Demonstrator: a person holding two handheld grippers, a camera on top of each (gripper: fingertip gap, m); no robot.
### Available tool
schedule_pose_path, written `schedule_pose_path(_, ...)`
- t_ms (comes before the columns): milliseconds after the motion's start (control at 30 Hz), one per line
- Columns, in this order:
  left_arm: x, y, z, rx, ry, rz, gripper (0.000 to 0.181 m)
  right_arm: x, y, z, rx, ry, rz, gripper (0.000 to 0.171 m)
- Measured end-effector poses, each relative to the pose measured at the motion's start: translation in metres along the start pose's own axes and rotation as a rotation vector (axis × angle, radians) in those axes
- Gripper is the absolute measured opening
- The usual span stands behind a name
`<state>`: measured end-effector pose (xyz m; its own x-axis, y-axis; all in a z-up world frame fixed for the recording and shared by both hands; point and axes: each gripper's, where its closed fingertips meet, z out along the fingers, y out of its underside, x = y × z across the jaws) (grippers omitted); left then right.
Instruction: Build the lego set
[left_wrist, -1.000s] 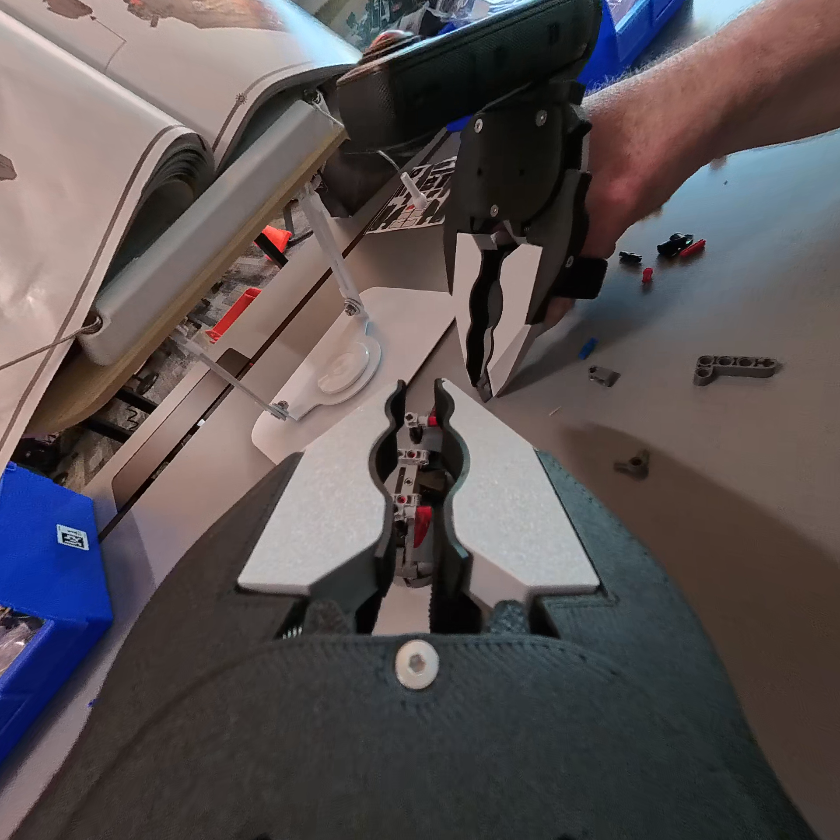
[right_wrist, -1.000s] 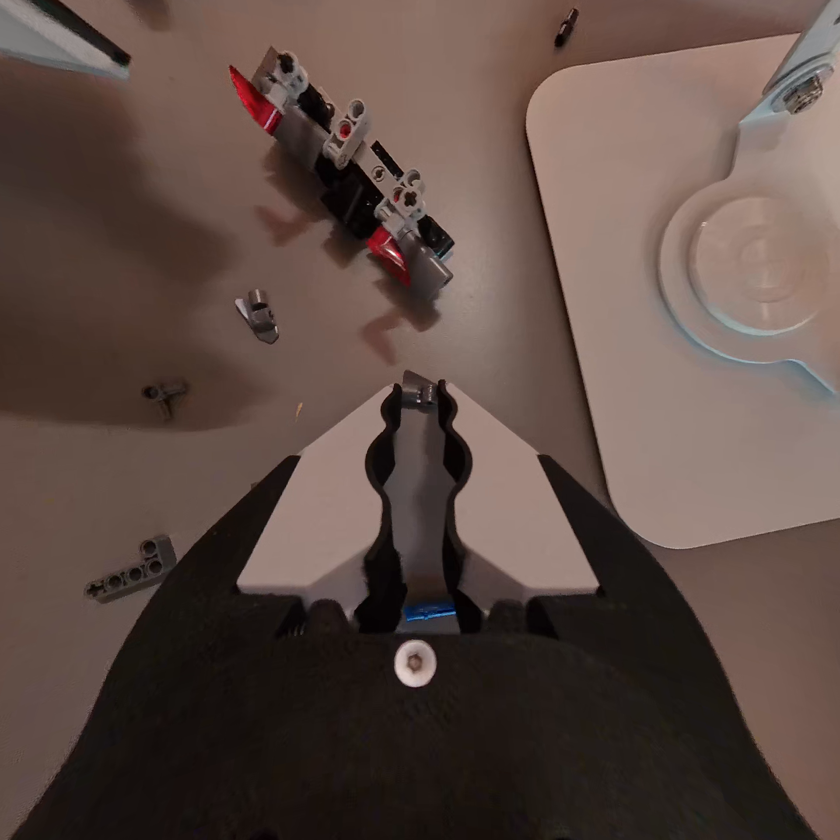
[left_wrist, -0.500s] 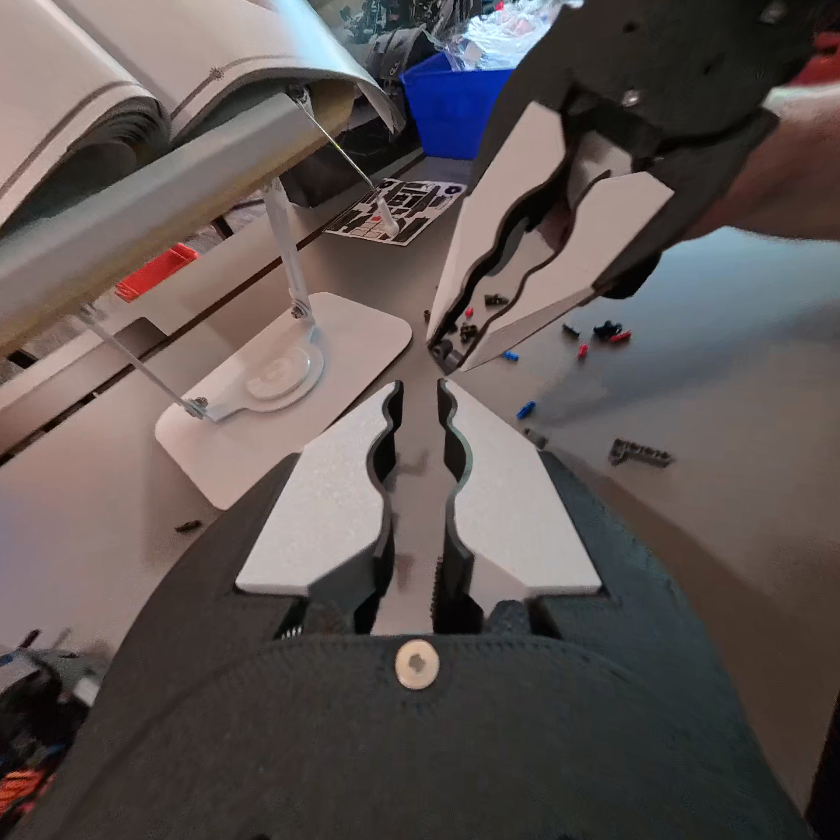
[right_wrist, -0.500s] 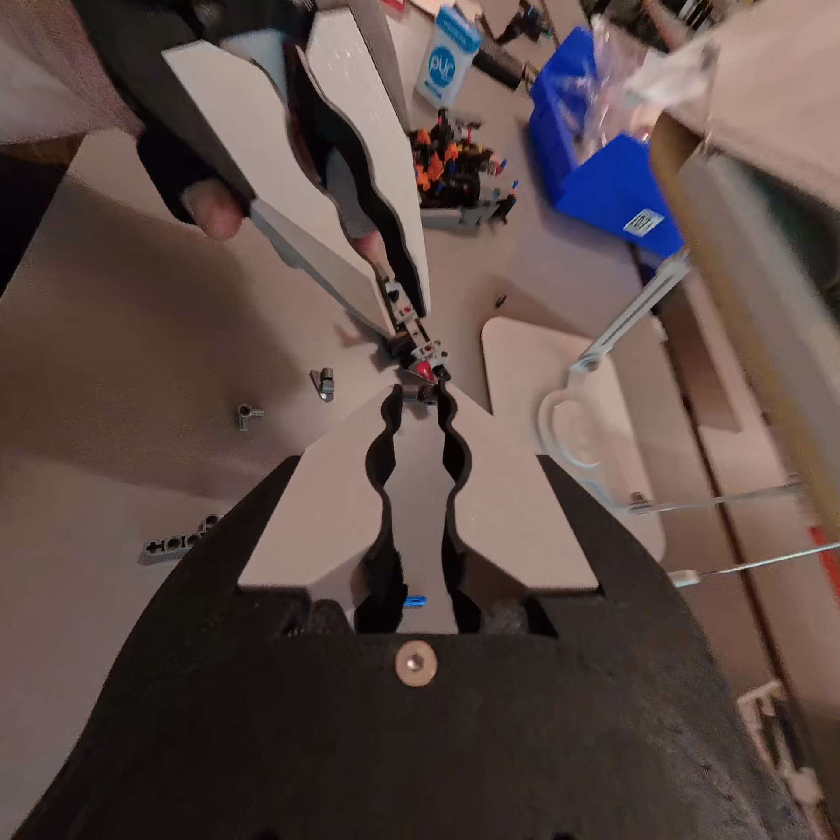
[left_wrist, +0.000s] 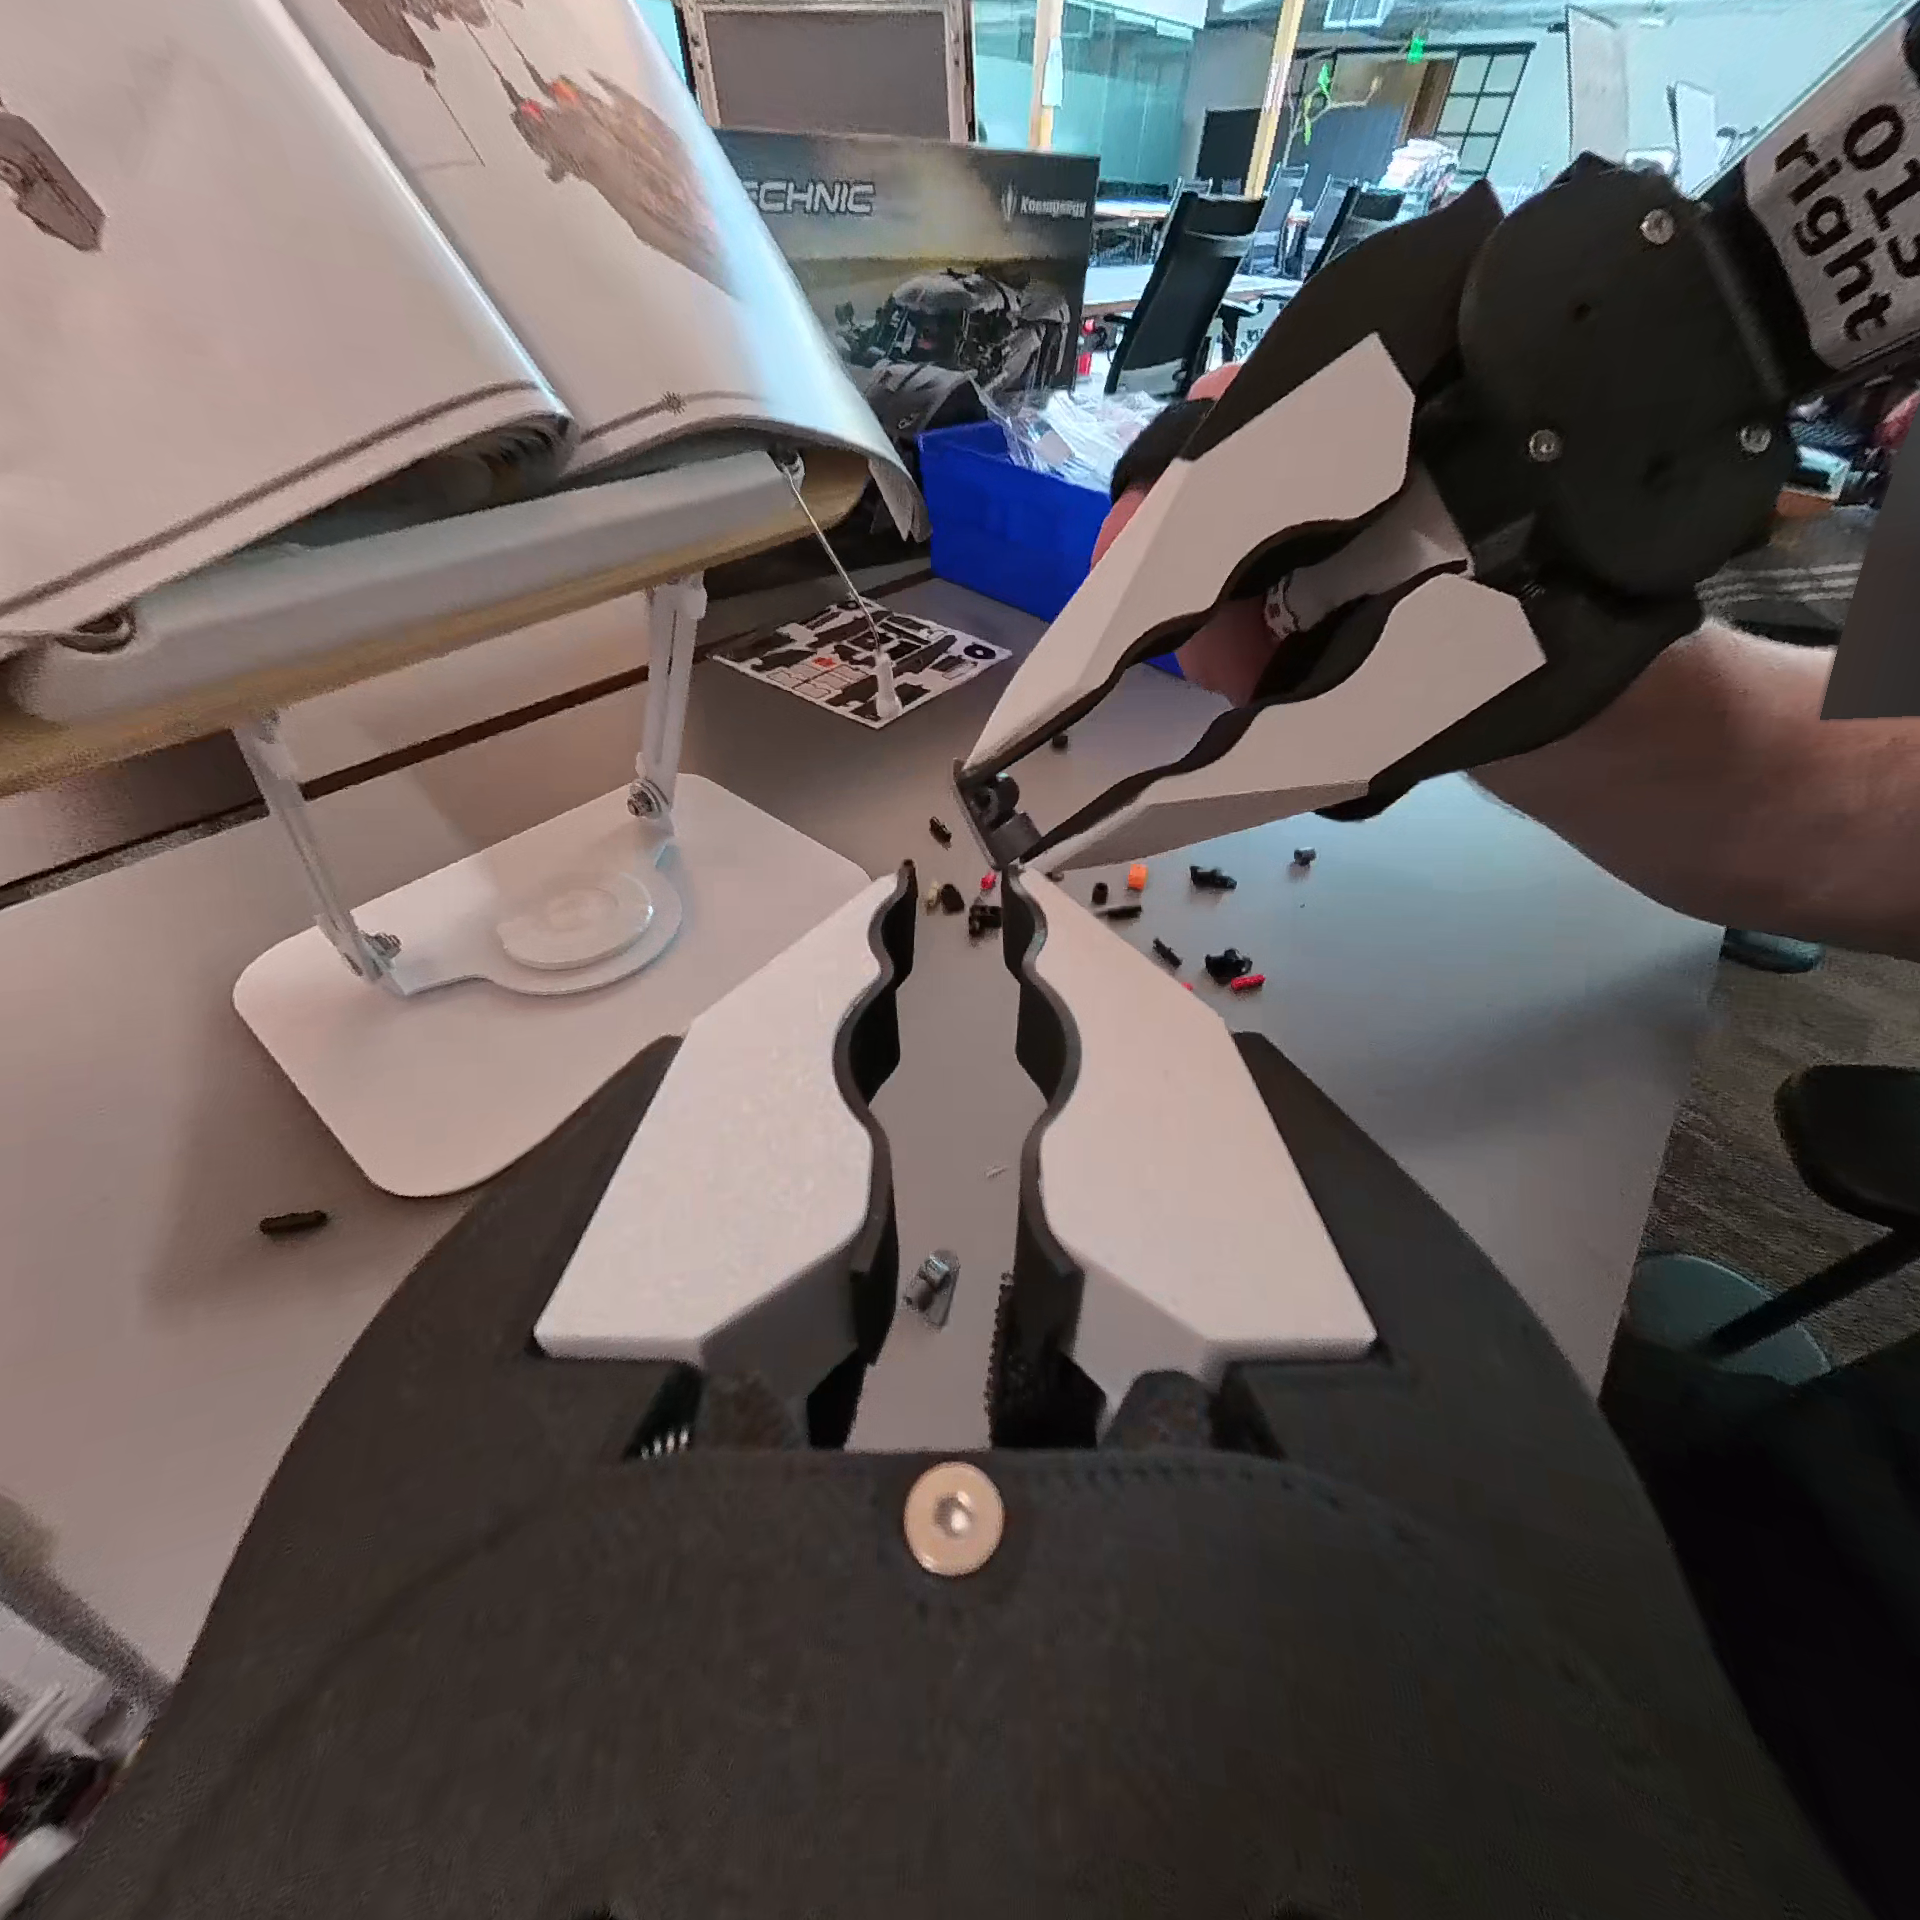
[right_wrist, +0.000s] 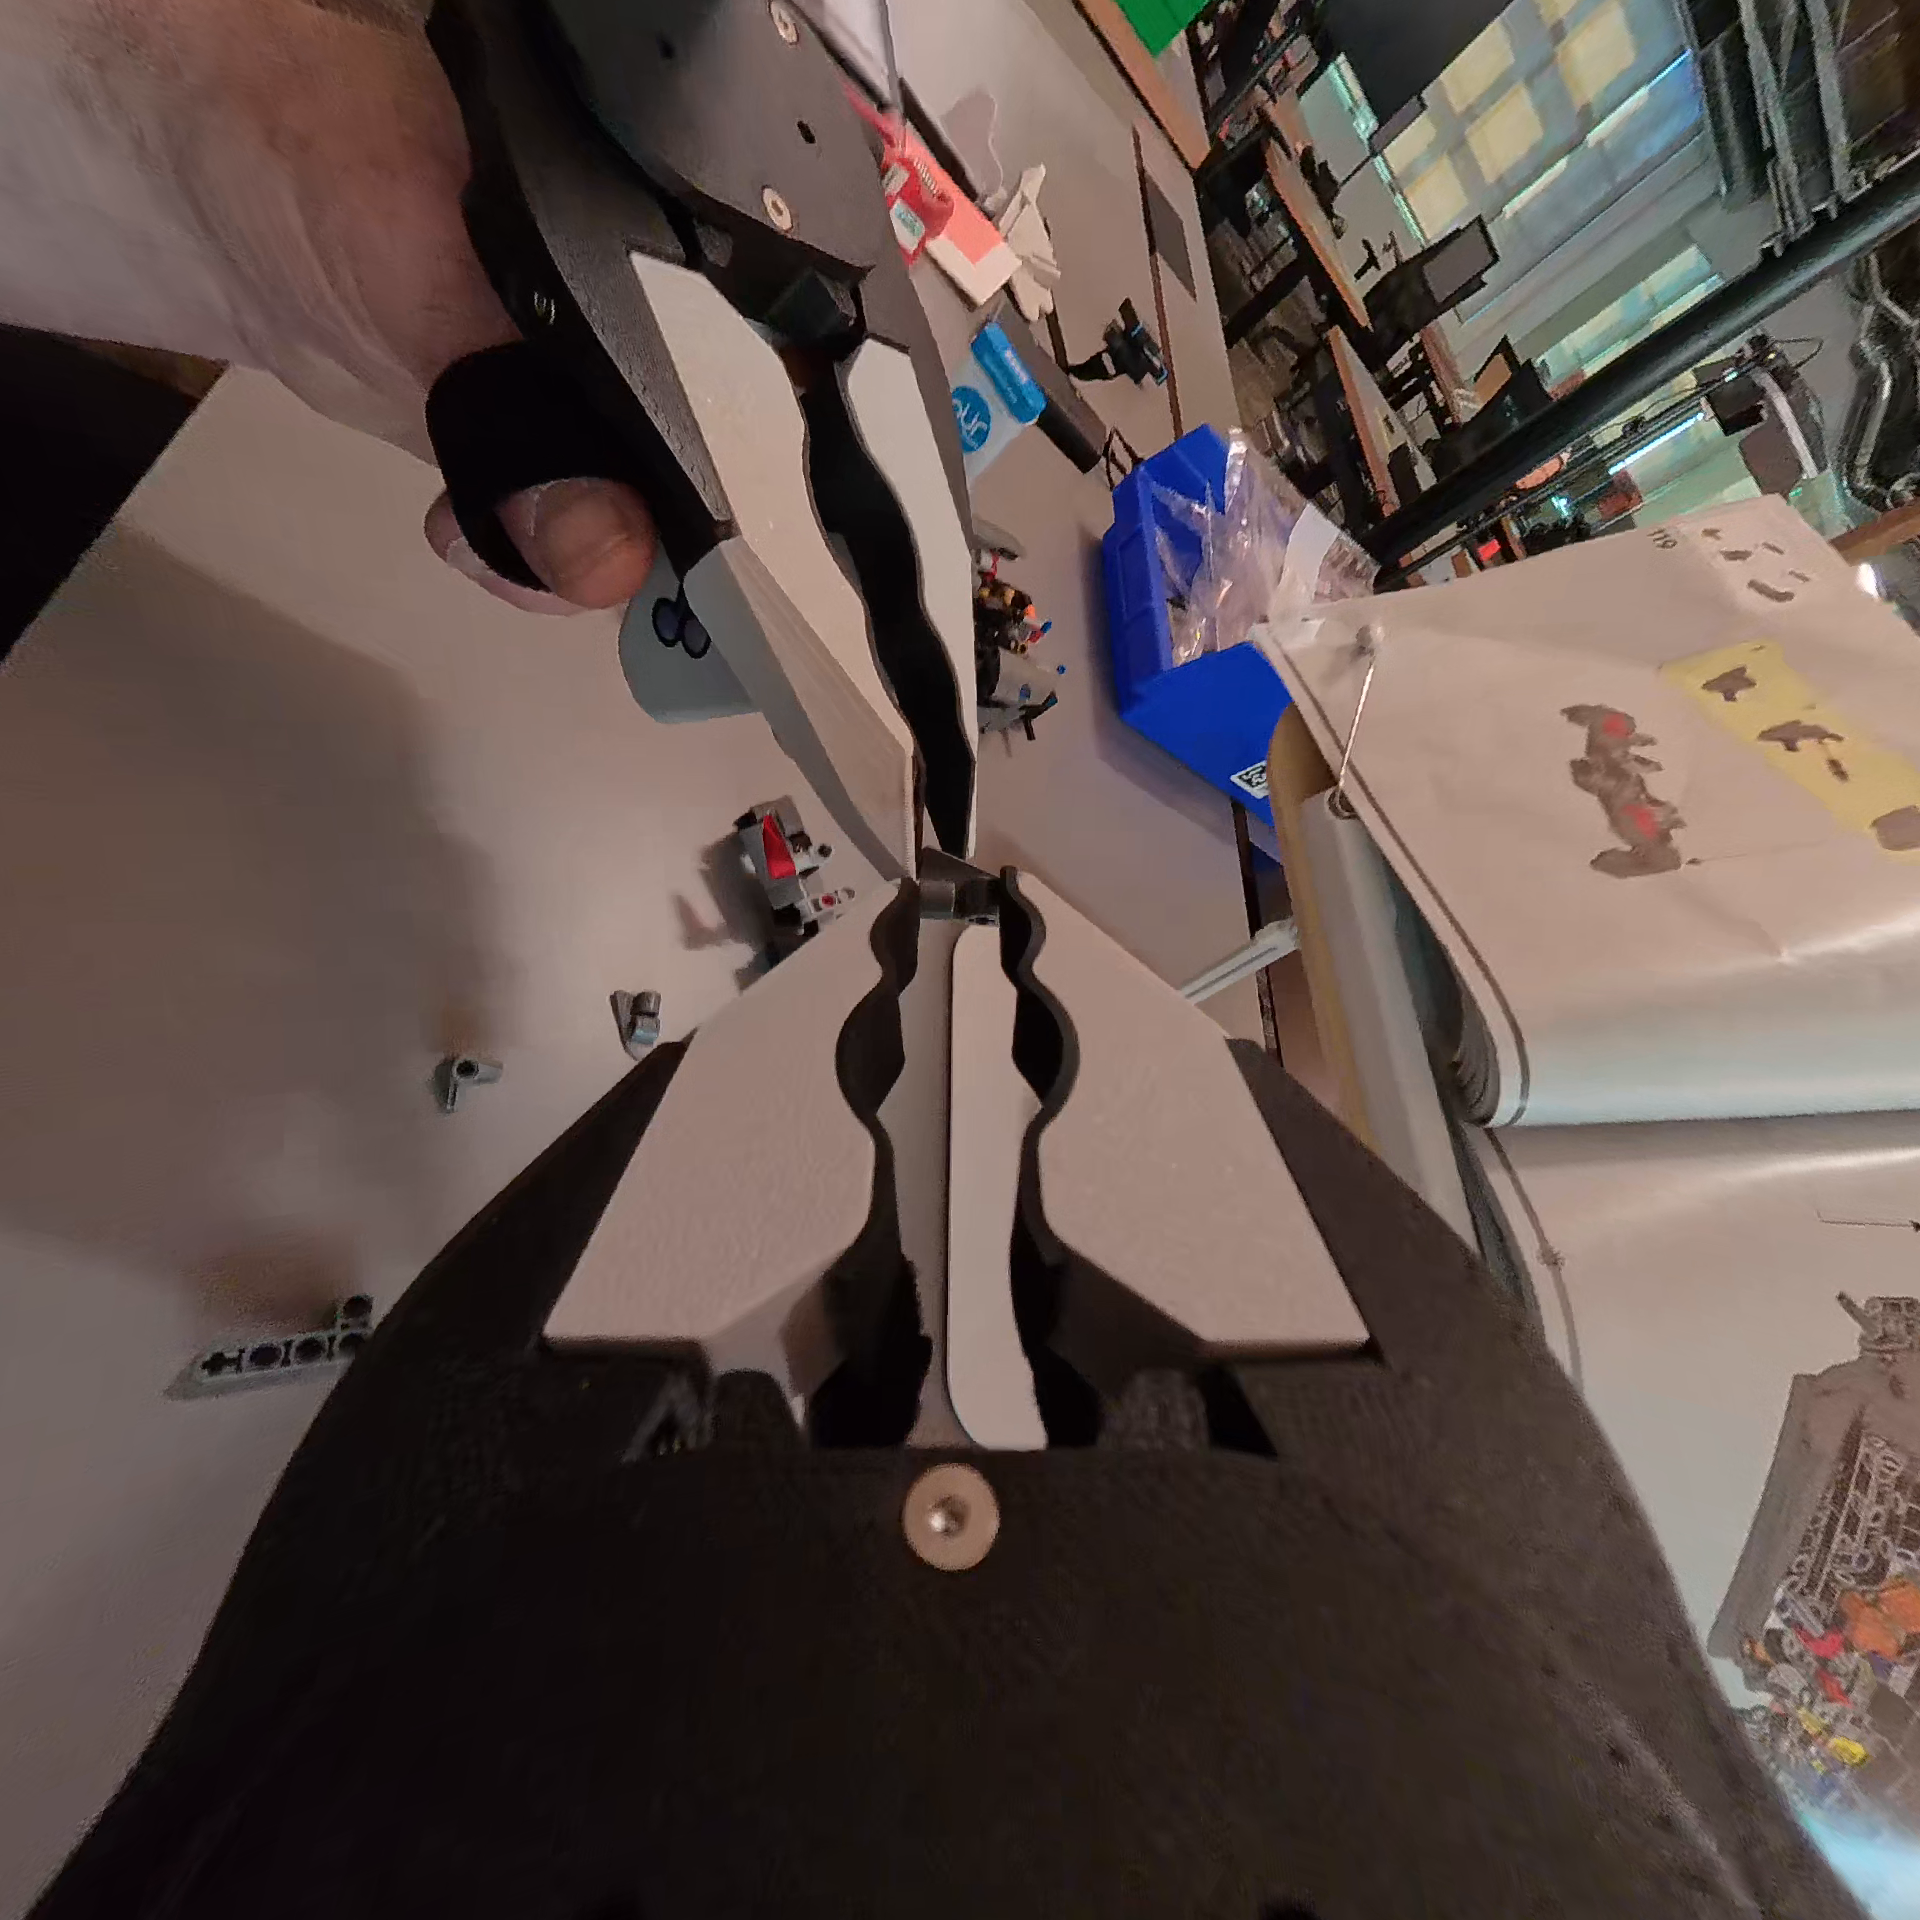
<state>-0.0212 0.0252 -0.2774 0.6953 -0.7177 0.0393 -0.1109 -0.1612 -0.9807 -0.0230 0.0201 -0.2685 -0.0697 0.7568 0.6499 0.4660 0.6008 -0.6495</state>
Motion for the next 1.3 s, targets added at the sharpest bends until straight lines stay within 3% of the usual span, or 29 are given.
schedule_pose_path(167,-0.012,-0.026,-0.012,0.011,-0.021,0.075,0.016,0.018,-0.017,-0.006,0.09,0.002,0.119,0.012)
schedule_pose_path(267,-0.012,-0.044,-0.017,0.017,-0.003,0.185,0.016,0.025,-0.022,-0.009,0.162,-0.073,0.312,0.012)
schedule_pose_path(533,-0.007,-0.054,-0.023,0.014,-0.042,0.608,0.013,0.037,-0.024,-0.027,0.462,-0.541,1.002,0.012)
schedule_pose_path(600,-0.003,-0.05,-0.018,0.008,-0.043,0.661,0.015,0.037,-0.019,-0.027,0.502,-0.616,1.096,0.013)
schedule_pose_path(900,0.008,-0.04,-0.002,-0.058,0.007,0.955,0.013,0.012,-0.009,-0.017,0.434,-0.813,1.161,0.012)
schedule_pose_path(1300,0.024,-0.013,-0.002,-0.143,0.165,1.005,0.003,-0.008,-0.008,-0.016,0.365,-0.947,1.152,0.012)
